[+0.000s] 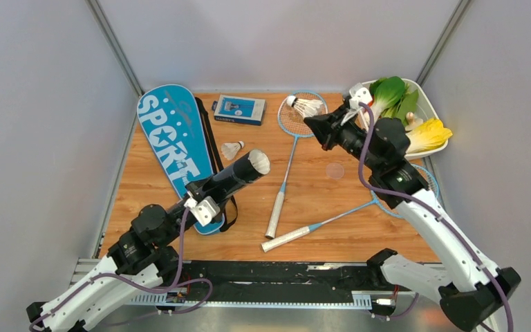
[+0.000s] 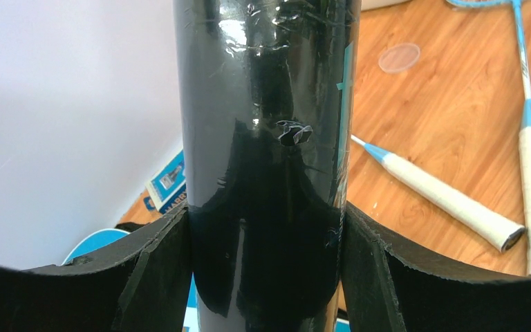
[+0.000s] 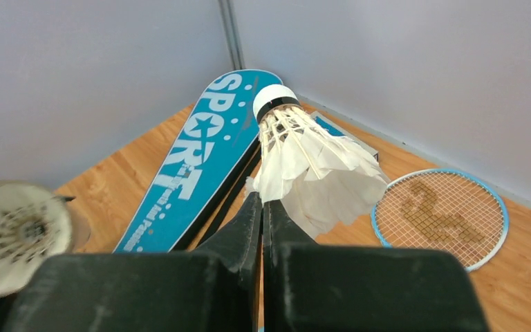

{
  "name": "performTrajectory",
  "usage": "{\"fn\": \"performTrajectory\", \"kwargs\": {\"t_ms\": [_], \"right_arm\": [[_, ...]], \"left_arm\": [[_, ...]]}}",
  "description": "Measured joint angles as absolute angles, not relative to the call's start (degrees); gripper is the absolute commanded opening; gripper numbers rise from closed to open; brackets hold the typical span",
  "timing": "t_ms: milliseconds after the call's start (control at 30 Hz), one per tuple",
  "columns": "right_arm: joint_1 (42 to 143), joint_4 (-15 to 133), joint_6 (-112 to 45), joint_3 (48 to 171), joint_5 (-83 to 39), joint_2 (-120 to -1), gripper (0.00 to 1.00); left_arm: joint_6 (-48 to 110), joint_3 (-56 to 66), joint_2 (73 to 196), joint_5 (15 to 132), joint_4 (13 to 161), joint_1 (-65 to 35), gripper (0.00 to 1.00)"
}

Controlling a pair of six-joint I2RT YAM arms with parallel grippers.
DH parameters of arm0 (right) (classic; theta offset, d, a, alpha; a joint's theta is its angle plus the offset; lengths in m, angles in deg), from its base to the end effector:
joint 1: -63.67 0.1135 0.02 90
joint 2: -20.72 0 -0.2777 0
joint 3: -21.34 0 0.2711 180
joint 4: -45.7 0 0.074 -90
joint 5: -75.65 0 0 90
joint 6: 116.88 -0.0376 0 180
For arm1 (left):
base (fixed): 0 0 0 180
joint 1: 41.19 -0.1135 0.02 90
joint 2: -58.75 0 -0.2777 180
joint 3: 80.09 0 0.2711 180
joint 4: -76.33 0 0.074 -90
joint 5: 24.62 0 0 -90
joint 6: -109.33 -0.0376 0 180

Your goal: Pack up the badminton gear

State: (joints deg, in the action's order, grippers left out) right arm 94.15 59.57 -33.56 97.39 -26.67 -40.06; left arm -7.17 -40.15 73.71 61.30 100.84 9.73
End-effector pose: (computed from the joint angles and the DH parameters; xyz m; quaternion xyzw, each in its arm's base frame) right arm 0.2171 0.1371 0.4300 -0.2183 0.6636 0.2978 0.6506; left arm 0.0708 -0.0829 0.3006 0.4204 0.5650 -0.1256 0.6988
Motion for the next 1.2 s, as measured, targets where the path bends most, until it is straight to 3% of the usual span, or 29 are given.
{"fn": "performTrajectory", "kwargs": {"t_ms": [433, 833, 1200], "right_arm": [[94.1, 80.73, -24.55, 98.79, -41.01, -27.64, 0.0], [94.41, 96.46, -17.23, 101.19, -49.36, -27.36, 0.0], [98.04, 99.39, -15.57, 101.43, -52.94, -30.55, 0.0]], "left_arm": [[-9.56, -38.31, 77.84, 63.01, 106.94, 9.73, 0.55], [-11.28, -34.64, 82.65, 65.39, 110.13, 9.73, 0.55], [-13.32, -32.17, 84.86, 68.19, 112.82, 9.73, 0.55]]}}
